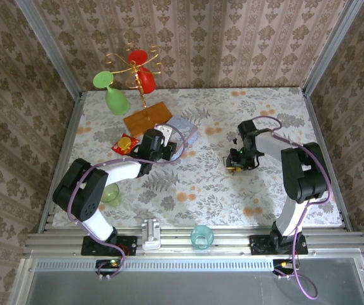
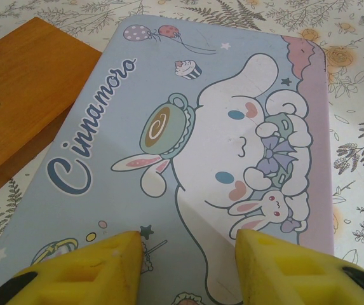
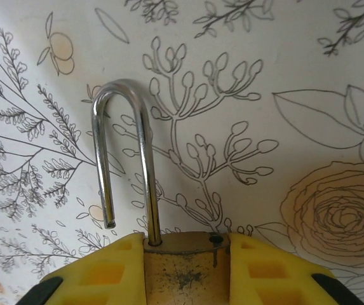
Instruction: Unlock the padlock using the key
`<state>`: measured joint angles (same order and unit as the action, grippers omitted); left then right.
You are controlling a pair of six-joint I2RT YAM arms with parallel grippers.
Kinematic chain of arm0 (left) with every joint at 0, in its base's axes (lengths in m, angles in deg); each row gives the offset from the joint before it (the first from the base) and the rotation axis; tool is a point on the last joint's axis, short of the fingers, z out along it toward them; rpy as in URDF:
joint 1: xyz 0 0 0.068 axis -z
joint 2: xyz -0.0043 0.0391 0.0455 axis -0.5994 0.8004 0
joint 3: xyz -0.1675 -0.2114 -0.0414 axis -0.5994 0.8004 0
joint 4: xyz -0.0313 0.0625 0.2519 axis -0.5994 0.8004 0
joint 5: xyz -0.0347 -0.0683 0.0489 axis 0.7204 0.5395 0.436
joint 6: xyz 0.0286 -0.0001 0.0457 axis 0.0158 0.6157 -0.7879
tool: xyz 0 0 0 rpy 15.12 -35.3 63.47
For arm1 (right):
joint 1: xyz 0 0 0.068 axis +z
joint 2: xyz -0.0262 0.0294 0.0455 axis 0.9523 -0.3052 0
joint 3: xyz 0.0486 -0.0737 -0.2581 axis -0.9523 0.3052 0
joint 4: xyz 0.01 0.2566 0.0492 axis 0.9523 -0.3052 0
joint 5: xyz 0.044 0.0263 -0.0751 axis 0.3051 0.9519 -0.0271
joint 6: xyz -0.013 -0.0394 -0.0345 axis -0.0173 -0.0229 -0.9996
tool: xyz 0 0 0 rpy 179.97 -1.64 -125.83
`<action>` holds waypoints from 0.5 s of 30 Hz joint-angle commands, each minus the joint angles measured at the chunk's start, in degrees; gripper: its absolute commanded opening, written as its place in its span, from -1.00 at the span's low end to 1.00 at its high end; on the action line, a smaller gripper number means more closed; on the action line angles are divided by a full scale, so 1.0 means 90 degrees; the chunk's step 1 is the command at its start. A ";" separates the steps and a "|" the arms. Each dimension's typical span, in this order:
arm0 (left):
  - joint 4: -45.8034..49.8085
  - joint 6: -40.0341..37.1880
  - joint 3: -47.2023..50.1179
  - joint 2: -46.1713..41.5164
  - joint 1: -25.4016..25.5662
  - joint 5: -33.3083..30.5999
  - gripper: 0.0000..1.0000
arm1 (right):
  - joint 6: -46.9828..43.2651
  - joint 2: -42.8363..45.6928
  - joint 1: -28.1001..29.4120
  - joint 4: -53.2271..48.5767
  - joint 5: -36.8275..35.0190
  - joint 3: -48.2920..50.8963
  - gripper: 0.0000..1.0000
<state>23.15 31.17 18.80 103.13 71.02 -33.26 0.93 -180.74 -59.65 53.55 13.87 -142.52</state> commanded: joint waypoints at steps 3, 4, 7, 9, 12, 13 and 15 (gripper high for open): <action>0.1335 0.0113 0.0131 0.0221 0.0087 -0.0311 -0.06 | -0.0127 -0.0024 0.0719 -0.0834 -0.2704 -0.0143 -0.56; 0.1424 0.0111 0.0093 0.0211 0.0097 -0.0403 -0.01 | -0.0075 -0.0135 0.0851 -0.0911 -0.3050 -0.0194 -0.55; 0.1765 -0.0087 0.0002 -0.0031 0.0398 -0.1056 0.19 | 0.0044 -0.0492 0.1019 -0.1196 -0.3597 -0.0387 -0.48; 0.2007 -0.0062 -0.0099 -0.0231 0.0658 -0.1457 0.48 | 0.0041 -0.0563 0.1064 -0.1229 -0.3747 -0.0433 -0.46; 0.2351 0.0285 -0.0225 -0.0304 0.0875 -0.1674 0.99 | 0.0050 -0.0554 0.1034 -0.1159 -0.3674 -0.0425 -0.39; 0.2365 0.0376 -0.0202 -0.0248 0.0967 -0.1832 1.00 | 0.0043 -0.0561 0.1026 -0.1146 -0.3655 -0.0414 -0.40; 0.2279 0.0453 -0.0197 -0.0059 0.1094 -0.1943 1.00 | 0.0025 -0.0555 0.0981 -0.1102 -0.3579 -0.0409 -0.40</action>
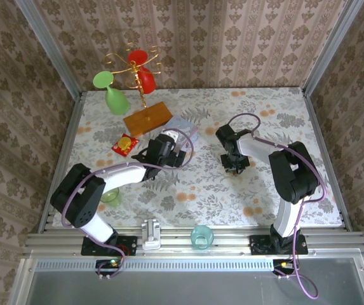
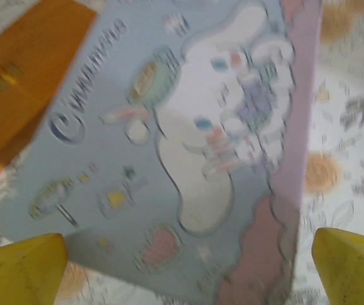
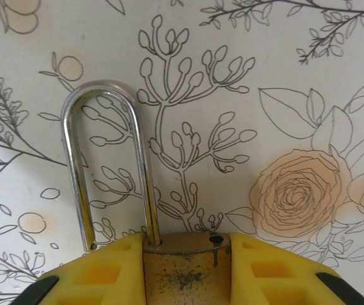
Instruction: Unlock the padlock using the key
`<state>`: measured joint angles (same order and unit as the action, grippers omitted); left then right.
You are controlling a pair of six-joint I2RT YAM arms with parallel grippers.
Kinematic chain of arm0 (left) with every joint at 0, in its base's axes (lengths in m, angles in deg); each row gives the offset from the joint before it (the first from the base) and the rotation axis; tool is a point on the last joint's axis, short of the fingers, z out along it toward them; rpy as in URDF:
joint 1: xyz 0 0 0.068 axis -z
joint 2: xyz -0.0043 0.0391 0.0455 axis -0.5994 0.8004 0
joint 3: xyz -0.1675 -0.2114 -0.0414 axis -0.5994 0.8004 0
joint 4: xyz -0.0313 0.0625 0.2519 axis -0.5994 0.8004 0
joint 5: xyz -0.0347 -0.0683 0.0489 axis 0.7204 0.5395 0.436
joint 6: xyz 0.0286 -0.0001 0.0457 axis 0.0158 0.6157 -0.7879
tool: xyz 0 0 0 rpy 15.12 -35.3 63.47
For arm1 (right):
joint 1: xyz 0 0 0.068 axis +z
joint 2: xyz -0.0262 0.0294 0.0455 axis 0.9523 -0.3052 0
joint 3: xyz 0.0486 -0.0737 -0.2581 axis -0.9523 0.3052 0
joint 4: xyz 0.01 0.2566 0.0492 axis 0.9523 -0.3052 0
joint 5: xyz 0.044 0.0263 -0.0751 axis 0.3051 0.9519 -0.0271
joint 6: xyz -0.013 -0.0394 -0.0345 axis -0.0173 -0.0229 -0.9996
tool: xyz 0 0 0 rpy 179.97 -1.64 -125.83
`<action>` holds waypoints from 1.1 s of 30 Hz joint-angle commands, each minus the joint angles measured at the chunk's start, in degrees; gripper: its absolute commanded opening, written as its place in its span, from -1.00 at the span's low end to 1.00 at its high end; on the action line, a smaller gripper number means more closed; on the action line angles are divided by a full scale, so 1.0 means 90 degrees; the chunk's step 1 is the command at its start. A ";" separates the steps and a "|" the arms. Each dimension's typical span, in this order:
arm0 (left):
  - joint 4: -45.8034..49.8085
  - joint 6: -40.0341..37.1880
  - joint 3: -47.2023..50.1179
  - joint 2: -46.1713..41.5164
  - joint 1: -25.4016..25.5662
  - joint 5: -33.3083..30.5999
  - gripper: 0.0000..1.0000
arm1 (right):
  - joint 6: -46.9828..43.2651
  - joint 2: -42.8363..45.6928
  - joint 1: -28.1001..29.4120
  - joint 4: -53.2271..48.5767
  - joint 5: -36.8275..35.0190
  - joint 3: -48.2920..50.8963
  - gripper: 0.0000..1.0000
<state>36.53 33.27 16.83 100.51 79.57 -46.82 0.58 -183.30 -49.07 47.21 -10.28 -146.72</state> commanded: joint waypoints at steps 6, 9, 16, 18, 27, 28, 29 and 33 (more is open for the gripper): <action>0.1539 0.0408 -0.0564 0.1195 0.0306 -0.1303 1.00 | -0.0027 -0.0129 -0.0334 -0.0252 -0.0718 0.0207 -0.39; 0.1102 0.0738 -0.0086 0.0994 -0.0140 -0.0893 1.00 | -0.0046 -0.0075 -0.0346 -0.0314 -0.0811 0.0248 -0.35; 0.0433 0.0892 0.0753 0.0343 -0.1116 -0.0160 0.98 | 0.0040 -0.0208 -0.0368 -0.0568 -0.1191 0.0103 -0.23; 0.0349 0.0990 0.0765 0.0365 -0.1355 0.0044 0.99 | 0.0082 -0.0212 -0.0411 -0.0578 -0.1154 0.0074 -0.22; -0.0134 0.1538 0.0699 0.0526 -0.2177 0.0791 0.97 | 0.0050 -0.0162 -0.0604 -0.0385 -0.0911 0.0127 -0.20; -0.0189 0.1580 0.0654 0.0548 -0.2270 0.0894 0.96 | 0.0039 -0.0160 -0.0622 -0.0374 -0.0883 0.0139 -0.20; -0.0231 0.1583 0.0619 0.0534 -0.2274 0.0925 0.96 | 0.0026 -0.0144 -0.0650 -0.0356 -0.0839 0.0154 -0.20; -0.0432 0.1768 0.0971 0.0275 -0.1883 0.0655 0.94 | 0.0019 -0.0024 -0.0716 -0.0224 -0.0692 0.0287 -0.21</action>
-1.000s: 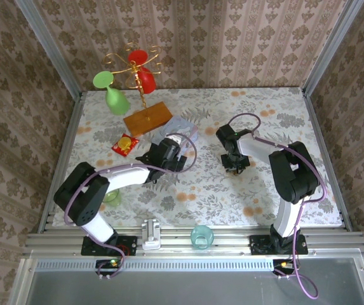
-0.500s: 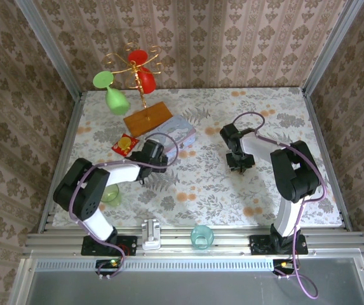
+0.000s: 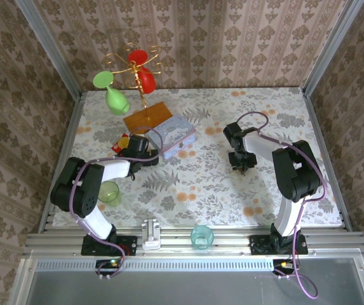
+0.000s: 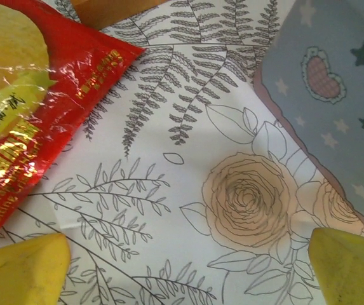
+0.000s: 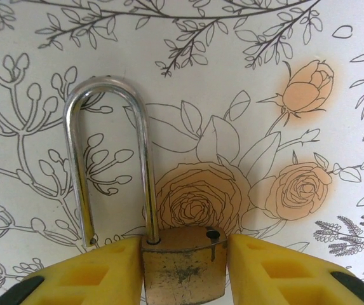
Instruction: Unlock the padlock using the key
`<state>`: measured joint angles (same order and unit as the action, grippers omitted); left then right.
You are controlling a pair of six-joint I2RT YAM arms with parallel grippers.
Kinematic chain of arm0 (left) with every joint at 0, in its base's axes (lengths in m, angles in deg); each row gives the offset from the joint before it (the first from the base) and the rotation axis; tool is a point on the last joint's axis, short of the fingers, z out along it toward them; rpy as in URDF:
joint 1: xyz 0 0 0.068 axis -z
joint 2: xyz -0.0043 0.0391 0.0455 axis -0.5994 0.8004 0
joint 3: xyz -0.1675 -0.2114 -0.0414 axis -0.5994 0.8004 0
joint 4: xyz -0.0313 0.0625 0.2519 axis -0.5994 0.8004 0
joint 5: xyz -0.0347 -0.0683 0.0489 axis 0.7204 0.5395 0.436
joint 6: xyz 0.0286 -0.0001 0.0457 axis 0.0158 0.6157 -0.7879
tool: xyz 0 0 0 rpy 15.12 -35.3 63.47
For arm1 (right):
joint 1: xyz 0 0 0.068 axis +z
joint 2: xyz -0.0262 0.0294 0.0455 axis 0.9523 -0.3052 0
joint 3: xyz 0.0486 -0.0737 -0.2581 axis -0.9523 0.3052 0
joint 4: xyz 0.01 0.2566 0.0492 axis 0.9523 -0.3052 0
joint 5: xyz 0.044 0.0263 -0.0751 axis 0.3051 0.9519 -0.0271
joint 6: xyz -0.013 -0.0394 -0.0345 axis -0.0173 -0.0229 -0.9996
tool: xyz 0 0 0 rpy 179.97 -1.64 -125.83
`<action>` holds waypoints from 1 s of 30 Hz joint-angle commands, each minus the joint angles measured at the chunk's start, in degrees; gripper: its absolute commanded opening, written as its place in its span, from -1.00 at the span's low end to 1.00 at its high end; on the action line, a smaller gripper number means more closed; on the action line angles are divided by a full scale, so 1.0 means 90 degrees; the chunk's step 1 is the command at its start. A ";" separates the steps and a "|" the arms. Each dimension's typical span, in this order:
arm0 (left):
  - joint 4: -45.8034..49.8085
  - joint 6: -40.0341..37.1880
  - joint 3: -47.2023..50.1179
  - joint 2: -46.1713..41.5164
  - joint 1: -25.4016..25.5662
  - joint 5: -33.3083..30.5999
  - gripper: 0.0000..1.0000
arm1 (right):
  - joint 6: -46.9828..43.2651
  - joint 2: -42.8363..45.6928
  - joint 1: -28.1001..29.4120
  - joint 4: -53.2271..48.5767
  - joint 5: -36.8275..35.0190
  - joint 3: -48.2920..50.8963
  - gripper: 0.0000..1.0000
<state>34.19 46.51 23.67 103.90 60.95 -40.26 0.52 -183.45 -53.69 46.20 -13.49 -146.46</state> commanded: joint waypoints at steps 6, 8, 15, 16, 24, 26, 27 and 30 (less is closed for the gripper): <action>-0.0906 0.0298 0.0790 -0.0011 0.1327 -0.0552 0.98 | 0.0002 0.0165 -0.0238 0.0124 -0.0309 0.0439 -0.19; -0.0922 0.0278 0.0574 0.0208 0.1447 -0.0635 1.00 | 0.0020 0.0233 -0.0226 0.0158 -0.0336 0.0476 -0.13; -0.0689 0.0461 -0.0116 0.0811 0.1168 -0.1193 1.00 | 0.0042 0.0373 -0.0170 0.0211 -0.0363 0.0597 -0.06; -0.0704 0.0495 -0.0162 0.0878 0.1050 -0.1178 0.99 | 0.0043 0.0412 -0.0174 0.0244 -0.0358 0.0626 -0.03; -0.0837 0.0502 -0.0292 0.0827 0.0359 -0.0997 0.97 | 0.0048 0.0596 -0.0179 0.0430 -0.0232 0.0764 0.04; -0.0831 0.0534 -0.0403 0.0902 0.0174 -0.0753 0.97 | 0.0061 0.0640 -0.0198 0.0490 -0.0230 0.0774 0.06; -0.0839 0.0576 -0.0424 0.0927 0.0035 -0.0668 0.96 | 0.0066 0.0678 -0.0214 0.0531 -0.0214 0.0783 0.07; -0.0967 0.0611 -0.0377 0.0971 0.0029 -0.0585 0.96 | 0.0075 0.0825 -0.0242 0.0635 -0.0134 0.0804 0.09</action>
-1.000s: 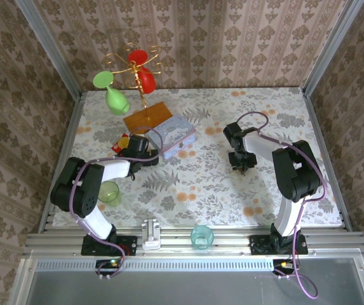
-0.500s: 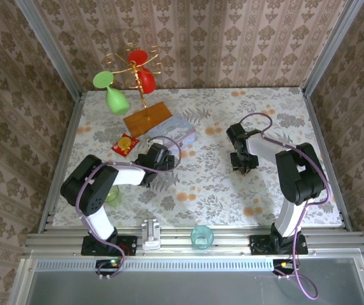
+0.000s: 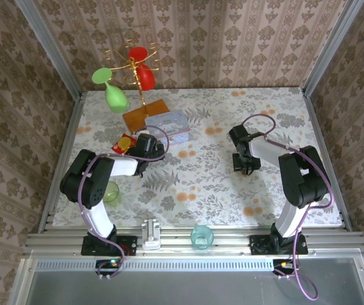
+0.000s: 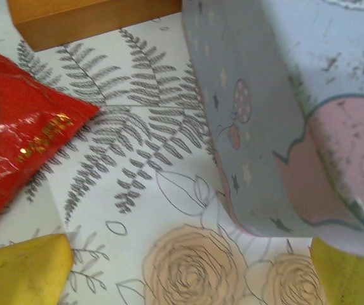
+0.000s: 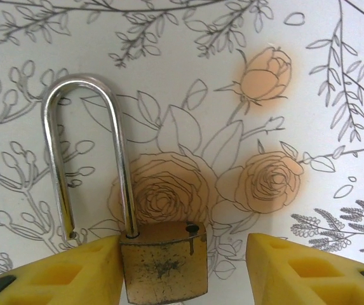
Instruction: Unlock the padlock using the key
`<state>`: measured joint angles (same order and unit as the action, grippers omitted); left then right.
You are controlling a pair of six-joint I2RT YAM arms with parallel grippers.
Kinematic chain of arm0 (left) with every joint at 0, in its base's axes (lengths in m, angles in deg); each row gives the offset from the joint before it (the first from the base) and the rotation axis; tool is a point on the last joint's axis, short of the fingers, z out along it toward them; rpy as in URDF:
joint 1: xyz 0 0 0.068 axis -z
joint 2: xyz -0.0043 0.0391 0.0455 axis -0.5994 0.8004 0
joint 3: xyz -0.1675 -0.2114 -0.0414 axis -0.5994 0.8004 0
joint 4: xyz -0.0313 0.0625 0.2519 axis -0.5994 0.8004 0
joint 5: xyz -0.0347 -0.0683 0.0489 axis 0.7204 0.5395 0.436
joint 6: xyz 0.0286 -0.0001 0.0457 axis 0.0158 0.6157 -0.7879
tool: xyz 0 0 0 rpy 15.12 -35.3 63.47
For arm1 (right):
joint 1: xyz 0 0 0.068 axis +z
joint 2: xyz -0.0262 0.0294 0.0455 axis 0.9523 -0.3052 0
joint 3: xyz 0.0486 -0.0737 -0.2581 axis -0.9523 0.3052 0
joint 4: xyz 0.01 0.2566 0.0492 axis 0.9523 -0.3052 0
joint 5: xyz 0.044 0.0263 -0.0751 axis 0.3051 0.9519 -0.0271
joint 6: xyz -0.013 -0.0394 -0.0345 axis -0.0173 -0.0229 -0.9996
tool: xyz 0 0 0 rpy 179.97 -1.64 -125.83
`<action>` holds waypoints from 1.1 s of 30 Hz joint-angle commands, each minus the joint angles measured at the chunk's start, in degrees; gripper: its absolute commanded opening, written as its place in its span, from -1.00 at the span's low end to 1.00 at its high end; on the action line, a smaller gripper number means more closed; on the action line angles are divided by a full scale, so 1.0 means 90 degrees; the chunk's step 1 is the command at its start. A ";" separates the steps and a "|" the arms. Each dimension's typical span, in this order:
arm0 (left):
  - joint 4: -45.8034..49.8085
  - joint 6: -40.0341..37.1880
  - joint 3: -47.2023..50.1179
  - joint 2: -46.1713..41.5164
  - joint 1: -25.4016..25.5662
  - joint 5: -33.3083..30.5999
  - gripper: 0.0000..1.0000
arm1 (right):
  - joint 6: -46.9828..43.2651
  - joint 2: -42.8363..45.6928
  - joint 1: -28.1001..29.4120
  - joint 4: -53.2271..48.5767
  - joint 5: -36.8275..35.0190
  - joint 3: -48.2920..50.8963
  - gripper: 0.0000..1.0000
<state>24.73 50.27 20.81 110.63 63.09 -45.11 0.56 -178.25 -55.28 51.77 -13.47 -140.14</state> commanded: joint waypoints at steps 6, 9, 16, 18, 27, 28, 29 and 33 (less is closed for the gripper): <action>0.0146 0.0013 -0.0111 0.0166 -0.0500 0.0192 0.97 | 0.0045 0.0753 -0.0069 0.0242 -0.0175 0.0152 0.28; 0.0091 -0.0126 0.0050 -0.0151 -0.0380 0.0301 0.98 | -0.0015 0.1015 -0.0074 0.0355 -0.0136 0.0192 0.30; 0.0288 -0.0067 0.0631 -0.1370 -0.0053 0.0428 0.99 | -0.0103 0.2562 -0.0090 0.1374 -0.0457 0.0900 0.99; 0.0450 -0.0143 0.0850 -0.2017 -0.0060 0.0402 1.00 | -0.0236 0.3097 -0.0151 0.1624 -0.0510 0.1132 1.00; 0.0631 -0.1944 0.1752 -0.4486 -0.0717 -0.0688 1.00 | -0.0440 0.4383 -0.1242 0.2983 -0.0255 0.2134 1.00; 0.0515 -0.2179 0.1872 -0.4638 -0.0811 -0.0921 1.00 | -0.0490 0.4393 -0.1406 0.3279 -0.0162 0.2288 1.00; 0.0364 -0.2397 0.1974 -0.4732 -0.0938 -0.0984 1.00 | -0.0550 0.4376 -0.1551 0.3589 -0.0101 0.2510 1.00; -0.0296 -0.3028 0.2279 -0.4859 -0.1248 -0.1279 1.00 | -0.0755 0.4339 -0.1961 0.5395 -0.0048 0.3485 1.00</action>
<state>27.33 30.89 40.08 67.59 53.19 -52.06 -3.77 -139.11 -71.65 86.57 -15.06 -113.10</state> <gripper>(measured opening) 0.999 0.999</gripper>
